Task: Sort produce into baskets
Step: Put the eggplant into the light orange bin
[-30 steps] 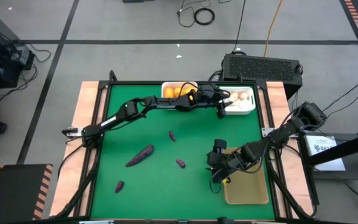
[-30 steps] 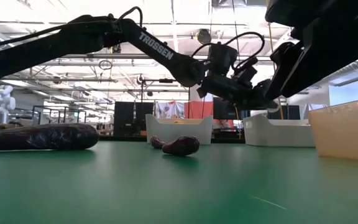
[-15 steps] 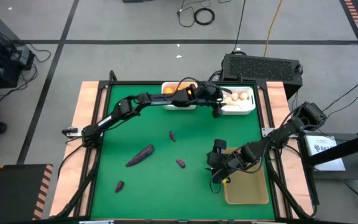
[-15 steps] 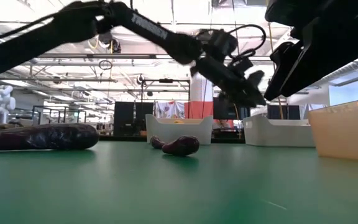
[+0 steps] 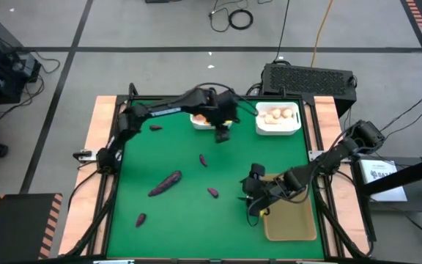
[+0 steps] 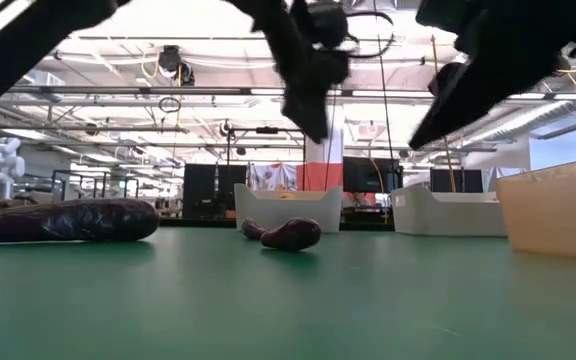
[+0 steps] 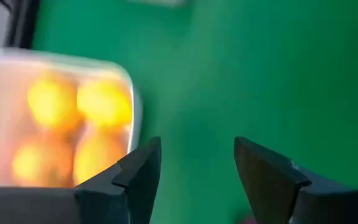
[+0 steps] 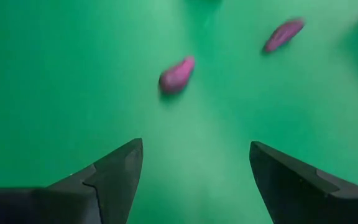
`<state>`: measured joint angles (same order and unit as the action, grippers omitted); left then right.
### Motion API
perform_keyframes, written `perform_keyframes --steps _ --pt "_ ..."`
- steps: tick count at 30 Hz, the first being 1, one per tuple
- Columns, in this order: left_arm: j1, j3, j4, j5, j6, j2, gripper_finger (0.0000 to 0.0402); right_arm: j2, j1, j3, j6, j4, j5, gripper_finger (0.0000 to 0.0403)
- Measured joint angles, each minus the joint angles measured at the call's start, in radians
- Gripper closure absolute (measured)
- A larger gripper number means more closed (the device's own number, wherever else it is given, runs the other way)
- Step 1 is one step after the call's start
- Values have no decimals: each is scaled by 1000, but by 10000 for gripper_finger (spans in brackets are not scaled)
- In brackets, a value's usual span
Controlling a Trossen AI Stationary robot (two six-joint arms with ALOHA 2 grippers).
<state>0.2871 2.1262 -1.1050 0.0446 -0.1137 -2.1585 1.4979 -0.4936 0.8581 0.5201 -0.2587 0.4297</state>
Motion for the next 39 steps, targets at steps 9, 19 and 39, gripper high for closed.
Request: perform_keyframes --steps 9,19,39 --pt "-7 -69 -200 -2 -20 245 191 0 71 0 16 178 66 117" --pt "-100 -587 39 -8 105 770 191 0 154 0 37 315 -49 117" --pt "-552 -1629 708 -536 534 1545 191 180 285 174 -257 355 -237 117"
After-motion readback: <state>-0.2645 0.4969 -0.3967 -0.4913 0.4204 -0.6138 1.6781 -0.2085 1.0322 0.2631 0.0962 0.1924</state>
